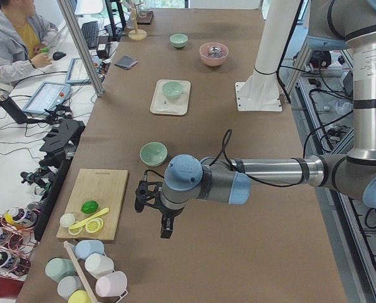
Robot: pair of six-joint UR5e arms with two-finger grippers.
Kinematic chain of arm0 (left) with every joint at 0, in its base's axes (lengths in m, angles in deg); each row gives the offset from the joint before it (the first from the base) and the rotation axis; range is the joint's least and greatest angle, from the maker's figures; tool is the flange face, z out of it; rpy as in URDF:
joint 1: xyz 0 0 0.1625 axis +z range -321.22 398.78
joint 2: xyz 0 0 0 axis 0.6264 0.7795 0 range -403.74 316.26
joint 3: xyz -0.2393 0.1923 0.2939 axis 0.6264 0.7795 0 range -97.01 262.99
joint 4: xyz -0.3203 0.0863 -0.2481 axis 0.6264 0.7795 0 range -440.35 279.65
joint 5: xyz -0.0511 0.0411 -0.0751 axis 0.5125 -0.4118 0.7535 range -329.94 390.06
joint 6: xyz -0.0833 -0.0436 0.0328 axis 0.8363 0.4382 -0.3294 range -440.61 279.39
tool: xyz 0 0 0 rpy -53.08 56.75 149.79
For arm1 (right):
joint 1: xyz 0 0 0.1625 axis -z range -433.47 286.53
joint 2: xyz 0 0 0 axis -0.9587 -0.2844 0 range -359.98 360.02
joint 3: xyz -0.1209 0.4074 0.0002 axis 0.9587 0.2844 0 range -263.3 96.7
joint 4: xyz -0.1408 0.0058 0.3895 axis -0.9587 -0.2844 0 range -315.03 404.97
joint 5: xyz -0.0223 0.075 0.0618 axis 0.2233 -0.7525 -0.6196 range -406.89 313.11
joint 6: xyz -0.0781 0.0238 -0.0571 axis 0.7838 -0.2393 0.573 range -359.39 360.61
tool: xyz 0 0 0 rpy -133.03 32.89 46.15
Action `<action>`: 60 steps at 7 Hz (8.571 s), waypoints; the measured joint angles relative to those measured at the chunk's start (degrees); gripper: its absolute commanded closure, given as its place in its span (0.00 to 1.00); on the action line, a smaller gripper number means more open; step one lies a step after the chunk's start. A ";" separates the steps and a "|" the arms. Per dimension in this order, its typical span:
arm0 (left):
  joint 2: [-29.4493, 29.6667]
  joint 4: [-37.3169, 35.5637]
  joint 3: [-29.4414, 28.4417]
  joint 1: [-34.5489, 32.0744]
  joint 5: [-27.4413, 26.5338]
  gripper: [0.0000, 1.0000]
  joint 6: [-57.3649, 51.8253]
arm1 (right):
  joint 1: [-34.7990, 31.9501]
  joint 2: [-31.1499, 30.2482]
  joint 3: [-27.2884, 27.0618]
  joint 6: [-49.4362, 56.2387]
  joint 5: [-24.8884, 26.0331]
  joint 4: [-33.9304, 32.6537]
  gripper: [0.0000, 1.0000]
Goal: Stack green bowls together
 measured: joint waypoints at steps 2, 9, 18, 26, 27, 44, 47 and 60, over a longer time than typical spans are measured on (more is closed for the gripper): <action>-0.93 2.19 0.13 0.96 0.06 0.01 -0.13 | 0.01 0.11 -0.31 0.00 -0.04 0.10 0.00; 4.15 -12.45 3.39 3.26 -0.40 0.02 -1.50 | 0.01 0.11 -0.34 0.05 -0.87 0.39 0.00; 1.95 -16.41 6.66 3.89 -1.59 0.02 -6.66 | 0.13 -1.99 0.16 0.05 -2.61 4.08 0.00; 3.89 -1.40 7.41 17.06 2.31 0.03 17.31 | 18.61 2.24 3.54 -22.83 -6.71 18.81 0.08; 4.19 -0.52 7.78 18.05 2.88 0.03 19.11 | 20.88 3.86 6.73 -25.71 -5.32 22.54 0.09; 10.43 1.11 4.60 33.30 -4.27 0.03 35.99 | 31.70 19.87 1.63 -64.40 -7.12 25.30 1.00; 17.20 1.27 -1.72 36.57 -4.88 0.03 40.62 | 44.86 32.61 1.26 -87.36 3.24 24.68 1.00; 20.36 1.33 -5.46 37.46 -4.68 0.03 43.50 | 56.26 39.59 5.54 -97.20 15.71 25.51 0.00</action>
